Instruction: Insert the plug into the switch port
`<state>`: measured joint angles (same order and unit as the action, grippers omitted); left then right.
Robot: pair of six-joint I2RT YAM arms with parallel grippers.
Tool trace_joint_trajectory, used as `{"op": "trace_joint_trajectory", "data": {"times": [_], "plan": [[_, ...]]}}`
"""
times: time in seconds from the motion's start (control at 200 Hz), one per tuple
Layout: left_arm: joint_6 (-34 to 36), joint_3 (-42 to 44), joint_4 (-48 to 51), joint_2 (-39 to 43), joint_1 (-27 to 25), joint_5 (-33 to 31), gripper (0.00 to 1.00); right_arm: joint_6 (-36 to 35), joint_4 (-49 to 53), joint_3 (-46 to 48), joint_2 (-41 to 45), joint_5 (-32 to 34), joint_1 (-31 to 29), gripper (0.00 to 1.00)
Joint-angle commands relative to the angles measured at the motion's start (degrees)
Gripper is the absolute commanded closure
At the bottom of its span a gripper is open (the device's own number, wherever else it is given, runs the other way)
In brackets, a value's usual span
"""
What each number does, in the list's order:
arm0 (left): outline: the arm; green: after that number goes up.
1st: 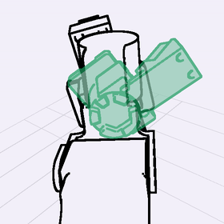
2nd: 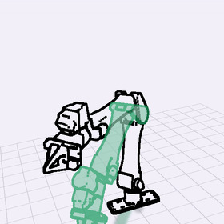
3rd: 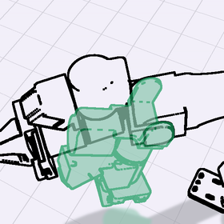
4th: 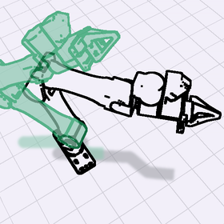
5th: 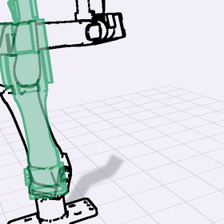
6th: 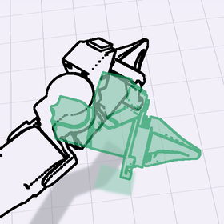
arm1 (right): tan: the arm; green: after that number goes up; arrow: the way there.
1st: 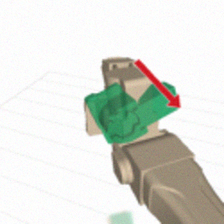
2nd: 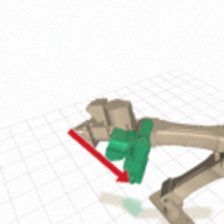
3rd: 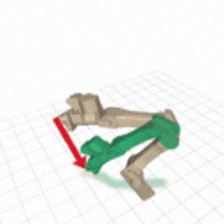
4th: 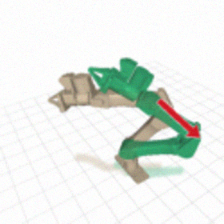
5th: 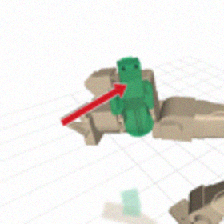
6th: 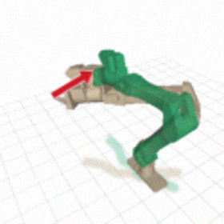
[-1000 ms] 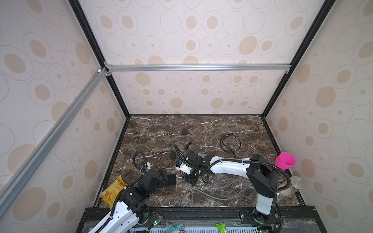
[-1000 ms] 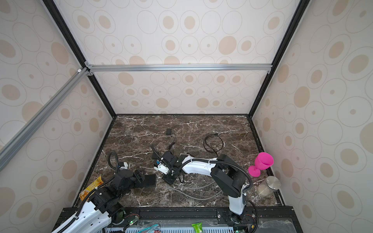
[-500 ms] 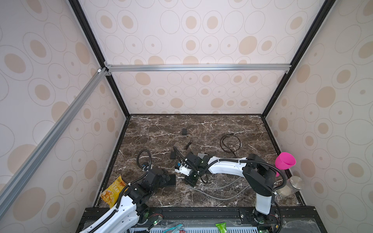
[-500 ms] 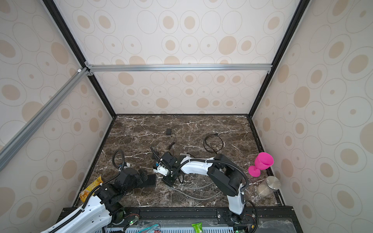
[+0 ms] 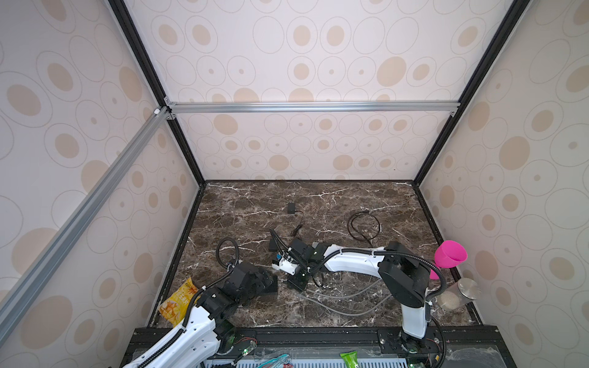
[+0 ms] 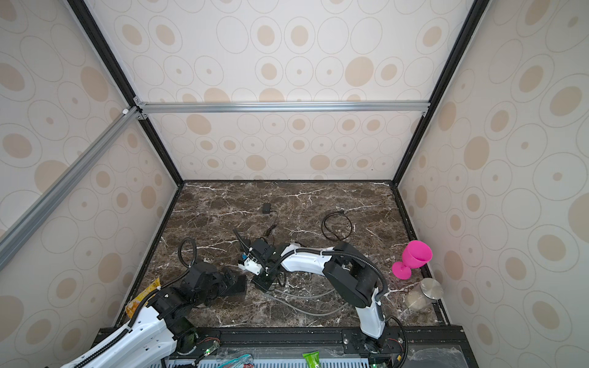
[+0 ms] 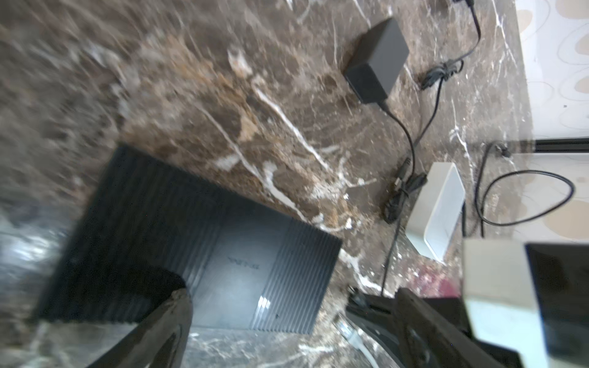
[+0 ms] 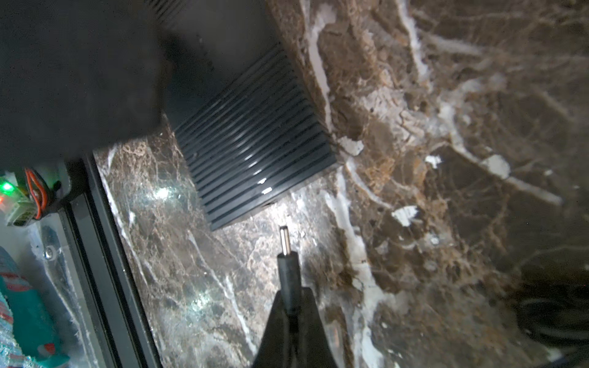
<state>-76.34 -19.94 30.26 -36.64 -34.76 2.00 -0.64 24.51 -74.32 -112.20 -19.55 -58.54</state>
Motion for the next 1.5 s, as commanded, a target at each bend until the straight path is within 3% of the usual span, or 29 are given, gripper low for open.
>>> {"op": "trace_joint_trajectory", "data": {"times": [0.0, 0.24, 0.385, 0.585, 0.96, 1.496], "plan": [[-4.1, 1.6, 3.9, 0.8, 0.1, 4.1, 0.02, 0.9, 1.4, -1.5, -1.0, -0.3, -0.6, 1.0], [-5.8, 6.2, 0.3, 1.1, 0.2, 7.8, 0.02, 2.3, 1.8, -2.2, -1.9, 0.4, -0.3, 1.0], [-5.4, 5.5, 1.0, 2.3, 0.2, 6.7, 0.02, 3.4, 2.2, -2.3, -1.6, 0.7, -0.2, 1.0], [-4.3, 3.6, 1.1, -0.2, 0.2, 10.0, 0.02, 4.2, 1.3, -1.5, -1.2, 1.3, -0.2, 1.0], [-3.3, 0.4, 3.5, 3.9, 0.2, 11.4, 0.02, 5.0, 0.4, -1.1, -1.4, 1.5, -0.2, 1.0], [-3.4, 13.5, -9.2, -1.1, 0.2, 13.1, 0.02, 6.0, -0.4, -0.5, -1.0, 1.3, -0.2, 1.0]]}}
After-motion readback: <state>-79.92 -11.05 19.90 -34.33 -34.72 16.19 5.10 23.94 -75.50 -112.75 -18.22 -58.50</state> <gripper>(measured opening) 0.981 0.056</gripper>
